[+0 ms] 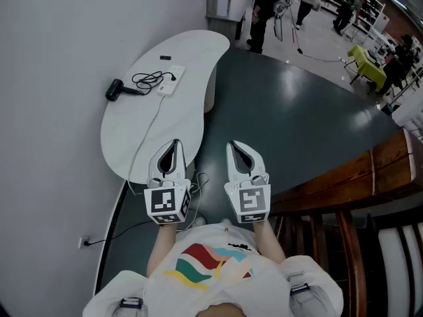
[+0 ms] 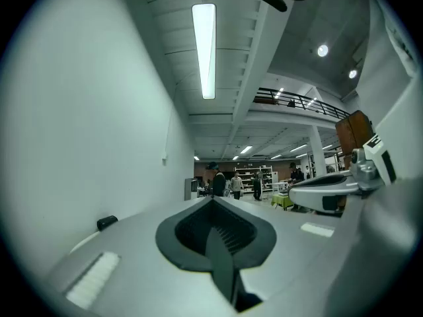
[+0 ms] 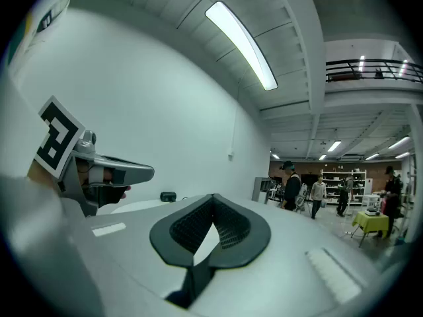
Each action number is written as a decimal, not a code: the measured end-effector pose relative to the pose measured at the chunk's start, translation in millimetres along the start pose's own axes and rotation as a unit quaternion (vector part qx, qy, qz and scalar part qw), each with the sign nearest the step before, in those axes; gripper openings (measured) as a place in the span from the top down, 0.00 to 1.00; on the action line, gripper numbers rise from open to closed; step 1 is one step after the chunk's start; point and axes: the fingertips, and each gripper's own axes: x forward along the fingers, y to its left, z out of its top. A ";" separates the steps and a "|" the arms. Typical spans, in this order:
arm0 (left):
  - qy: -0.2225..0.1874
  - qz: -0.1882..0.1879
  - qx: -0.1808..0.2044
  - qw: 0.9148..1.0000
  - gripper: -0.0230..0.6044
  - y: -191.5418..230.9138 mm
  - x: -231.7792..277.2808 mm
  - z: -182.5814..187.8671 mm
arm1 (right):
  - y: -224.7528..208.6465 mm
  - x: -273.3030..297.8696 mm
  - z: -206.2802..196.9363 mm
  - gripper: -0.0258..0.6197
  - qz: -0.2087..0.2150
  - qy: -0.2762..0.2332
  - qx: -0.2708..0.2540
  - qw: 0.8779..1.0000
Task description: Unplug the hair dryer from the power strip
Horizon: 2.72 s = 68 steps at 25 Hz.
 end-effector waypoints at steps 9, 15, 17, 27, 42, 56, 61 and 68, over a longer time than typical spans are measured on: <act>0.011 0.001 0.012 1.000 0.97 -15.3 2.3 -5.6 | -6.2 -2.4 -5.6 0.94 0.012 0.000 0.025 1.000; 0.021 0.015 0.015 1.000 0.97 -16.8 4.4 -11.4 | -12.5 -2.9 -15.5 0.94 0.021 0.006 0.036 0.999; 0.025 0.017 0.015 0.999 0.97 -21.7 6.8 -14.5 | -20.0 -4.7 -20.8 0.94 0.020 0.007 0.045 0.999; 0.025 0.010 0.006 1.000 0.97 -74.4 30.3 -27.3 | -72.5 -20.2 -49.5 0.94 0.025 0.014 0.058 0.998; 0.029 0.005 -0.003 1.000 0.97 -76.9 117.1 -47.3 | -128.6 34.5 -67.7 0.94 0.017 0.014 0.046 0.999; 0.041 0.042 -0.013 0.998 0.96 26.3 347.0 -59.4 | -187.9 288.8 -56.8 0.94 0.073 0.018 0.030 0.997; 0.041 0.092 -0.023 0.995 0.96 70.6 405.0 -57.5 | -197.3 381.7 -38.5 0.94 0.128 0.014 0.020 0.991; 0.058 0.169 -0.027 0.984 0.97 128.1 427.5 -71.8 | -173.1 456.9 -48.9 0.94 0.200 0.026 0.025 0.979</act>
